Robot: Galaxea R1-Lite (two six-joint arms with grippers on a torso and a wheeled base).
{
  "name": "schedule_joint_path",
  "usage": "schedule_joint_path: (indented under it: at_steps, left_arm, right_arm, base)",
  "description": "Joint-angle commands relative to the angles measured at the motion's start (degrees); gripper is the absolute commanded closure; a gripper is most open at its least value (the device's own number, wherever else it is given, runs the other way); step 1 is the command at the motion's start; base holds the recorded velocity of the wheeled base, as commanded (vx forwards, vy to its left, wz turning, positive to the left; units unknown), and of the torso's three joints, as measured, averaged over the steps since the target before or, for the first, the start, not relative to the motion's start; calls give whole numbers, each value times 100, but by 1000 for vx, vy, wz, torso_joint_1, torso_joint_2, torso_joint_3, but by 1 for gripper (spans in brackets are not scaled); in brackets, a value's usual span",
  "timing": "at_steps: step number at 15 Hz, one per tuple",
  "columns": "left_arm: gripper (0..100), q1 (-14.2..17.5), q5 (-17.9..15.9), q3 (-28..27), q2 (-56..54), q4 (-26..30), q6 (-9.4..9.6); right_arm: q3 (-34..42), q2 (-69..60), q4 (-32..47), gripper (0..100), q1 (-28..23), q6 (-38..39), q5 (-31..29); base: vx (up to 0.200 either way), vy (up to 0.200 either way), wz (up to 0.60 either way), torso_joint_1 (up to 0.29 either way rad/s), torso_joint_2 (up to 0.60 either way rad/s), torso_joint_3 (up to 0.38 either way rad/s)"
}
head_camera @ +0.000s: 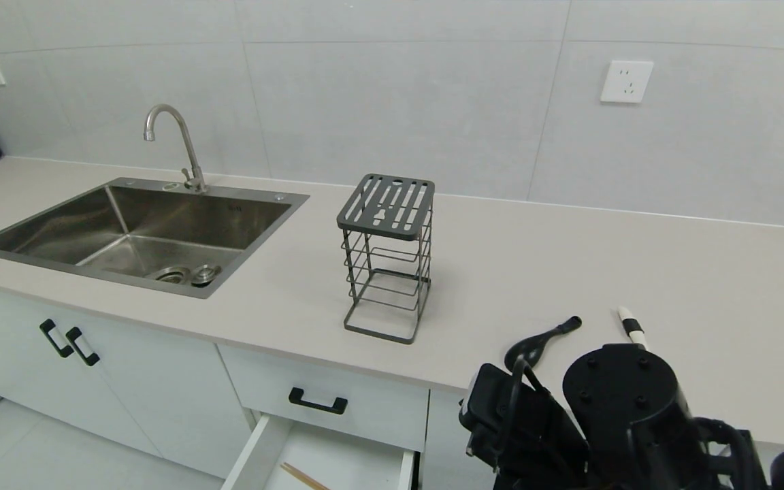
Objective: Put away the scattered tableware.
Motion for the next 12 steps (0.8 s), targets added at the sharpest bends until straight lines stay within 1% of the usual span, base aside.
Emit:
schedule_joint_path:
  at_steps: [1, 2, 3, 4, 5, 6, 8, 9, 10, 12]
  left_arm:
    - [0, 0, 0, 0, 0, 7, -1]
    - [0, 0, -9, 0, 0, 7, -1]
    - [0, 0, 0, 0, 0, 7, -1]
    - [0, 0, 0, 0, 0, 7, -1]
    - [0, 0, -9, 0, 0, 7, -1]
    - [0, 0, 0, 0, 0, 7, -1]
    - [0, 0, 0, 0, 0, 7, -1]
    - [0, 0, -9, 0, 0, 7, -1]
    - [0, 0, -9, 0, 0, 7, -1]
    - [0, 0, -9, 0, 0, 7, -1]
  right_arm:
    - [-32, 52, 8, 0, -34, -6, 8]
    - [-32, 60, -1, 0, -113, 3, 228]
    - [3, 60, -10, 0, -193, 3, 316]
    - [56, 104, -36, 0, -280, 3, 615]
    - [83, 148, -45, 0, -333, 3, 729]
    - [100, 166, -71, 0, -404, 74, 720]
    - [170, 139, -256, 0, -527, 460, 676]
    - [241, 60, -405, 0, -623, 715, 544]
    - [293, -159, -405, 0, -773, 821, 492]
    - [636, -502, -405, 0, -1133, 768, 492]
  base:
    - [0, 0, 0, 154, -305, -154]
    - [0, 0, 0, 100, -188, -85]
    - [0, 0, 0, 51, -100, -46]
    - [0, 0, 0, 36, -56, -32]
    - [0, 0, 0, 0, 0, 0]
    - [0, 0, 0, 0, 0, 0]
    - [0, 0, 0, 0, 0, 0]
    - [0, 0, 0, 0, 0, 0]
    - [0, 0, 0, 0, 0, 0]
    - [0, 0, 0, 0, 0, 0]
